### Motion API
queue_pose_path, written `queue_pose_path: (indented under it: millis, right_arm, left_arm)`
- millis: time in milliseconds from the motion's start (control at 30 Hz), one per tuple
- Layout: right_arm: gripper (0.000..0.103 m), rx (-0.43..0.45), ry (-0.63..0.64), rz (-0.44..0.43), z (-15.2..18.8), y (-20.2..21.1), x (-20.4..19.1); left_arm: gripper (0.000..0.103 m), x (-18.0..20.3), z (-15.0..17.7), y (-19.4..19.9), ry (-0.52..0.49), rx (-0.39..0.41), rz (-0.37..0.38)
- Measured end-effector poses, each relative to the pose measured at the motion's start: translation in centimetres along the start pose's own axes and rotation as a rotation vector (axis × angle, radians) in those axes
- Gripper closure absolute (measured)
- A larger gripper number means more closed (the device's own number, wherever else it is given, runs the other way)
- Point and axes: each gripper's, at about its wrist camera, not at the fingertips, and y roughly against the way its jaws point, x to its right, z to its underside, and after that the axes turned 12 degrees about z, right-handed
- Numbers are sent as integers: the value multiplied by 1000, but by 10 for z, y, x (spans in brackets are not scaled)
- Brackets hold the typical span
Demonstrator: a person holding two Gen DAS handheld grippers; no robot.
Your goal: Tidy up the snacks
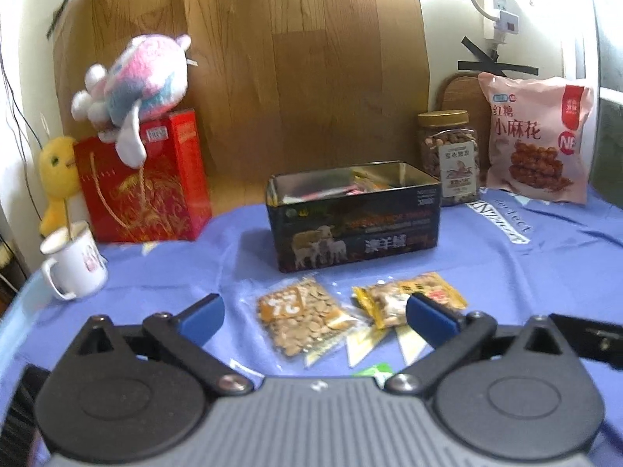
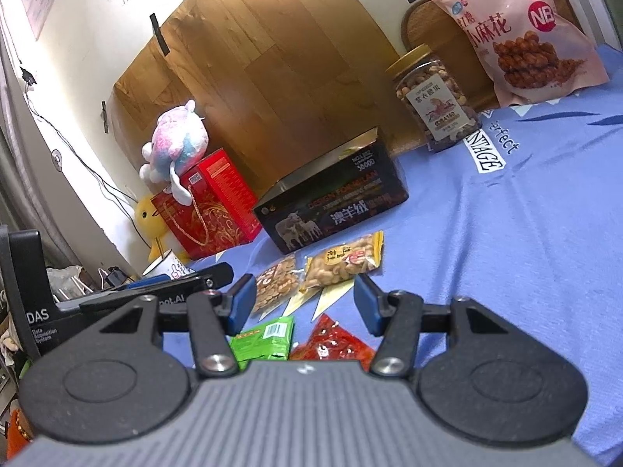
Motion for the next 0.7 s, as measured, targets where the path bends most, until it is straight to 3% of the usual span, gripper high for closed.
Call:
queue_pose_path:
  millis: [300,500,700]
  right_arm:
    - [41,11,-10,-6,-1,4,2]
    - [41,13,-14,-14,-1,5,1]
    - [41,15,-10,-22,-2,6,0]
  left_arm:
    - [0,-13,-4,-1,140,-46,-30]
    - [0,-9,-4,0,85,-51,-128]
    - [0,-9,-4,-1,45,-59,-165]
